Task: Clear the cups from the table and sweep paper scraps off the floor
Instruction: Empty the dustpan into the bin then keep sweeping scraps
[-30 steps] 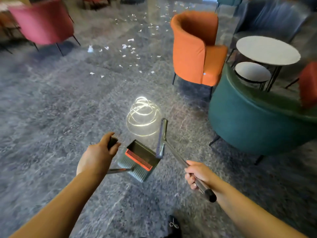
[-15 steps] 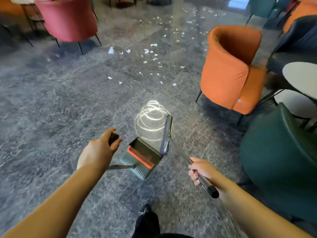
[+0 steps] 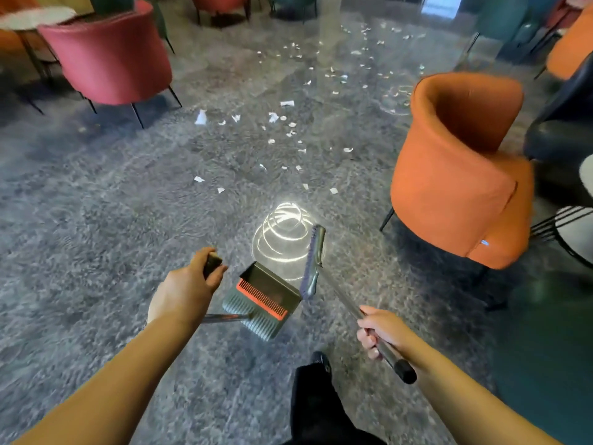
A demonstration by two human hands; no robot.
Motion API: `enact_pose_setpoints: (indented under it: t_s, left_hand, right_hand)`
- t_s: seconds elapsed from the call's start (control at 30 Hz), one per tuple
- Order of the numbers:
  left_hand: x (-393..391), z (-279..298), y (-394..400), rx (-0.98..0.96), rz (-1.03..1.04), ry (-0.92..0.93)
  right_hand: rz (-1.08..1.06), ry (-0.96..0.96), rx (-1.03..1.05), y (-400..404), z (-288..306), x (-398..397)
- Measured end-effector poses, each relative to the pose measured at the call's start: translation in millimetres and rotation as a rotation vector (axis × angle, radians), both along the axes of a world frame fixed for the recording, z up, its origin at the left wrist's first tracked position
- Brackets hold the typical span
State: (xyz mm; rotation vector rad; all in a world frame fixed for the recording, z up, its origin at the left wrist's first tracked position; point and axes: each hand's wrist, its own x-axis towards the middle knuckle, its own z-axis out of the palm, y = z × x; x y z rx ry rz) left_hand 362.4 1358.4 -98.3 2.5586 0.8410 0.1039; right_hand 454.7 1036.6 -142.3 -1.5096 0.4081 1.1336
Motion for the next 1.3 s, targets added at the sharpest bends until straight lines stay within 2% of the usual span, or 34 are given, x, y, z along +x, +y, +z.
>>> enact_pose_setpoints:
  t_s: [0.33, 0.63, 0.9, 1.3]
  left_hand:
    - [198, 7, 93, 0.020, 0.046, 0.000]
    - [336, -6, 237, 0.025, 0.070, 0.015]
    - [418, 4, 353, -0.004, 0.126, 0.060]
    - [501, -19, 511, -0.043, 0.390, 0.132]
  right_hand:
    - [0.052, -0.029, -0.073, 88, 6, 217]
    - [0.032, -0.001, -0.085, 222, -8, 364]
    - [0.069, -0.005, -0.091, 361, -7, 466]
    - [0.418, 0.065, -0.071, 570, -53, 634]
